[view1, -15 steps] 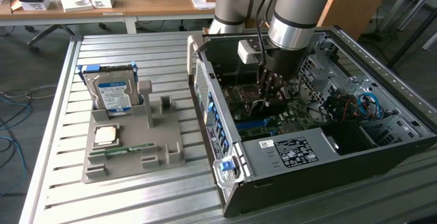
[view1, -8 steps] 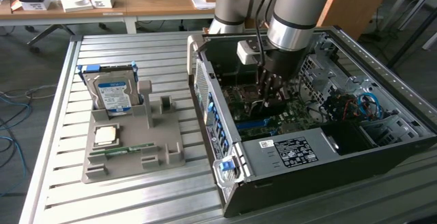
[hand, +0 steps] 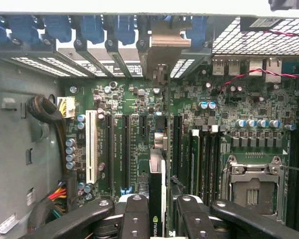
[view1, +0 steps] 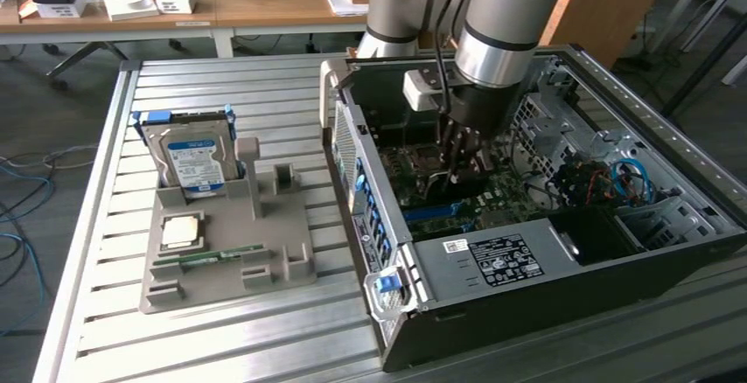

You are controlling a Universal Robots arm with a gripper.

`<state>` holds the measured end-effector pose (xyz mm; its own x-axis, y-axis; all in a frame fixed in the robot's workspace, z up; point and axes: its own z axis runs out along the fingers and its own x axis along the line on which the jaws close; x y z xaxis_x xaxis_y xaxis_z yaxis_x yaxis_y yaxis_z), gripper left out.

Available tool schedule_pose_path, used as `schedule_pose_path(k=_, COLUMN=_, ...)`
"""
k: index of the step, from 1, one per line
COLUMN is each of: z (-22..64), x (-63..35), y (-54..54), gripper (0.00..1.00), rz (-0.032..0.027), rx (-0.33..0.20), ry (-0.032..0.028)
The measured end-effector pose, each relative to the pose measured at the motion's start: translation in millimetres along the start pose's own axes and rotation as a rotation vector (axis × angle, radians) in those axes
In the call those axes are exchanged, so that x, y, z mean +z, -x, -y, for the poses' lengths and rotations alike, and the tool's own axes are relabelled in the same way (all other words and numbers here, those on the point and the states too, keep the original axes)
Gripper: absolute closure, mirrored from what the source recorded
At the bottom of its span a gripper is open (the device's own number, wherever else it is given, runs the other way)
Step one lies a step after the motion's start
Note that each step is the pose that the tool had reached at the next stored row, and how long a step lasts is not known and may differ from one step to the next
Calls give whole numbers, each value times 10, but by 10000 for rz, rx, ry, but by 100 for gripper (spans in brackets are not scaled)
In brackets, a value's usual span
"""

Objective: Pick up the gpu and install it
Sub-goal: 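Insert the gpu into the slot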

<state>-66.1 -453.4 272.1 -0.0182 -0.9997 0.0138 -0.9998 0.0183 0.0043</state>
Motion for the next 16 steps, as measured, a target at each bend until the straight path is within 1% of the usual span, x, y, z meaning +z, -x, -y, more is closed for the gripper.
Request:
schedule_pose_path(k=10, z=-30, x=10, y=2, gripper=74, rz=3, rx=3, ry=-9)
schedule_pose_path(k=16, z=-33, x=15, y=0, gripper=74, rz=0, rx=2, ry=-7)
